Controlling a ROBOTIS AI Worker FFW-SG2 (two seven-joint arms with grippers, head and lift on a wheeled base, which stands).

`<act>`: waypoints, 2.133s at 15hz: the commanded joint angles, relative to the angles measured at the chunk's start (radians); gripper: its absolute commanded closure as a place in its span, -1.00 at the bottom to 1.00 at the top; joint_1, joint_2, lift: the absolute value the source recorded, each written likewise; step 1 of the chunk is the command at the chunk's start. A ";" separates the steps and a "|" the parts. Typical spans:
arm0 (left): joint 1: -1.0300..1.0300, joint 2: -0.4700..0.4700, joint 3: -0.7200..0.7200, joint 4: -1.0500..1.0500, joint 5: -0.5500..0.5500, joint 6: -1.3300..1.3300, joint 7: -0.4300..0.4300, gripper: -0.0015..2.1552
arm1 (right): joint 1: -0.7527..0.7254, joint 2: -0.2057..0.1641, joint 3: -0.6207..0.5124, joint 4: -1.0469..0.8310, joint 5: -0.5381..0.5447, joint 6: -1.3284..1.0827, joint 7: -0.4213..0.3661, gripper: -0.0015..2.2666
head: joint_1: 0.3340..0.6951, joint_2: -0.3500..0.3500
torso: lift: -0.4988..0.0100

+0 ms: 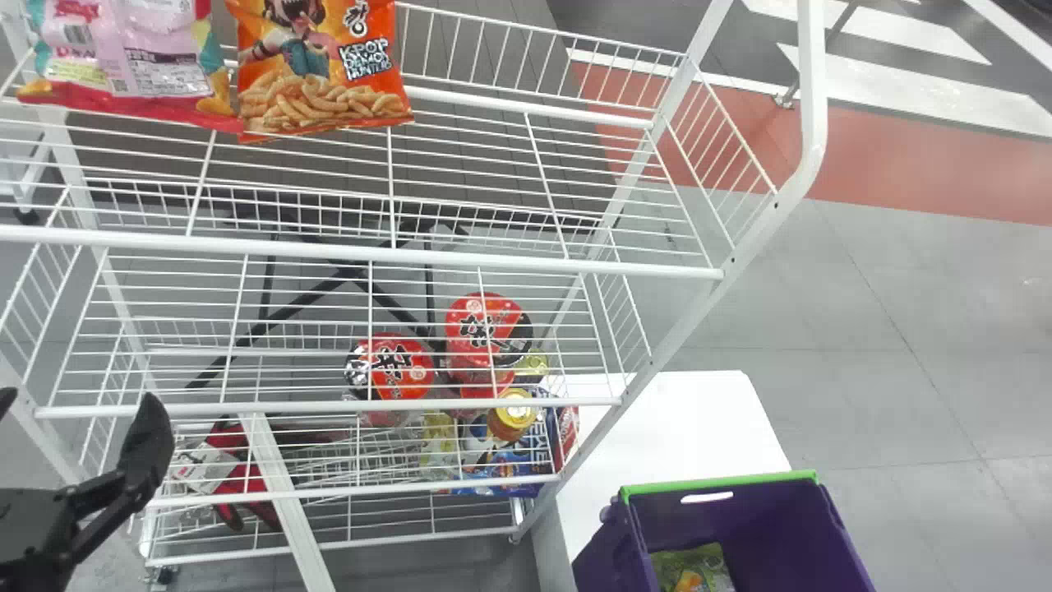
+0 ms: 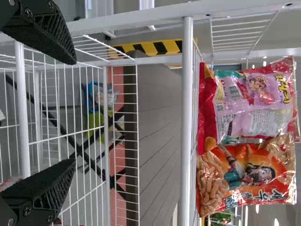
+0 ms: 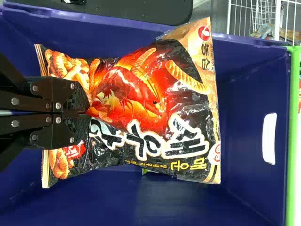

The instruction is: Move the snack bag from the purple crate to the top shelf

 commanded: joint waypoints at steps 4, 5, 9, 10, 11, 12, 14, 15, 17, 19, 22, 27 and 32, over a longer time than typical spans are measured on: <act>0.005 0.000 0.008 -0.003 0.002 0.000 -0.002 -0.94 | -0.001 -0.003 -0.007 0.002 0.000 0.000 0.000 0.30 | 1.00 -1.00 | 0.39; 0.005 0.000 0.010 -0.003 0.002 0.000 -0.002 -0.94 | -0.001 -0.003 -0.007 0.002 0.000 0.003 0.000 0.30 | 1.00 -1.00 | 0.41; 0.004 0.000 0.011 -0.007 0.005 0.000 -0.003 -0.94 | -0.004 -0.003 -0.007 0.002 0.000 0.006 0.000 0.30 | 1.00 -1.00 | 0.47; 0.004 0.000 0.011 -0.007 0.011 0.000 -0.006 -0.94 | -0.006 -0.003 -0.007 0.003 0.000 0.006 0.000 0.30 | 1.00 -1.00 | 0.49; 0.005 0.000 0.013 -0.007 0.014 0.000 -0.008 -0.94 | -0.007 -0.005 -0.007 0.006 0.000 0.006 0.000 0.30 | 1.00 -1.00 | 0.50; 0.004 0.000 0.014 -0.008 0.014 0.000 -0.008 -0.94 | -0.009 -0.003 -0.007 0.008 0.000 0.006 0.000 0.30 | 1.00 -1.00 | 0.52; 0.004 0.000 0.017 -0.011 0.014 0.000 -0.009 -0.94 | -0.010 -0.005 -0.005 0.008 0.002 0.009 0.000 0.30 | 1.00 -1.00 | 0.55; 0.005 0.000 0.019 -0.013 0.014 0.000 -0.009 -0.94 | -0.010 -0.005 -0.005 0.008 0.002 0.006 0.000 0.30 | 1.00 -1.00 | 0.57; 0.005 0.000 0.022 -0.016 0.015 0.000 -0.009 -0.94 | -0.012 -0.003 -0.005 0.008 0.002 0.009 0.003 0.30 | 1.00 -1.00 | 0.60; 0.010 0.000 0.031 -0.022 0.022 0.000 -0.011 -0.94 | -0.015 -0.005 -0.004 0.008 0.003 0.012 0.003 0.30 | 1.00 -1.00 | 0.63; 0.024 0.000 0.051 -0.042 0.028 0.000 -0.012 -0.94 | -0.021 -0.003 0.001 0.008 0.003 0.015 0.003 0.30 | 1.00 -1.00 | 0.67; 0.025 0.000 0.054 -0.042 0.031 0.009 -0.012 -0.94 | -0.027 -0.005 0.005 0.002 0.003 0.028 0.007 0.30 | 1.00 -1.00 | 0.75; 0.024 0.000 0.062 -0.045 0.032 0.009 -0.012 -0.94 | -0.027 0.006 0.001 -0.051 -0.001 0.071 0.035 0.30 | 1.00 -1.00 | 0.83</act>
